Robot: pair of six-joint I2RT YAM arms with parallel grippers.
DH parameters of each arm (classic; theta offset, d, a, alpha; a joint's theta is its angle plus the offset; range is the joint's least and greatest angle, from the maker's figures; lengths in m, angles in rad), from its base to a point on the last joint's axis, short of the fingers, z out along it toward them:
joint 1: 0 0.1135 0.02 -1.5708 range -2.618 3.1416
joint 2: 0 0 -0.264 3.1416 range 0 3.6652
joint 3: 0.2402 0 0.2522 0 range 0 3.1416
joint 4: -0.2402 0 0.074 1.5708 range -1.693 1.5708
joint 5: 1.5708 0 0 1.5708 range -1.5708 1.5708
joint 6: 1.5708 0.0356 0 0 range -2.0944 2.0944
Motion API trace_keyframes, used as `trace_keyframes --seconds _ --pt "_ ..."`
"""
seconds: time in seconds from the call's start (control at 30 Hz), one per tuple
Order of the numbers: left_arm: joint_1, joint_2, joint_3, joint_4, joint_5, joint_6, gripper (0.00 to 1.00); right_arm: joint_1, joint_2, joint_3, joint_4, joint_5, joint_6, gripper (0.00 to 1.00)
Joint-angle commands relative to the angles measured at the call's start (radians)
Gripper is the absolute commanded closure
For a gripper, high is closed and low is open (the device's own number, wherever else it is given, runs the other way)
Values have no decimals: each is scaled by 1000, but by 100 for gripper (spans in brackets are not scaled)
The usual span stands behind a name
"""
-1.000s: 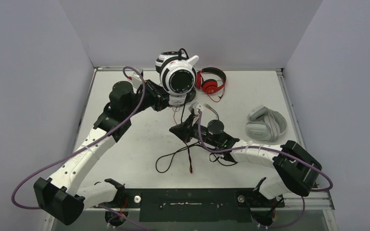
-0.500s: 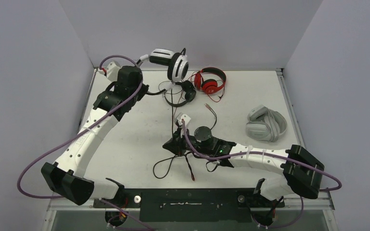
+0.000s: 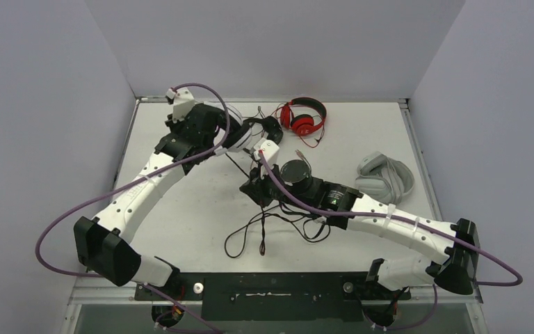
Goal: Wrap the headphones
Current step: Wrap the headphones cable around the headphones.
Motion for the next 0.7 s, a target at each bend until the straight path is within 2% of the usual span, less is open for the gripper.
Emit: trace_keyframes --seconds 0.0,0.17,0.37,0.5,0.67 --pt "-29 -28 -88 238 -20 279 100 -2 -21 157 -186 131 -97 100" --pt "-92 -90 -229 352 128 473 100 -44 1 248 -265 201 -155 100" --pt "-132 -192 -358 398 322 642 100 -176 24 279 -325 189 -186 100" --pt "-139 -240 -383 337 528 753 100 -209 31 266 -326 201 -223 98" --pt "-157 -257 -367 238 664 815 100 -221 57 258 -316 237 -263 96"
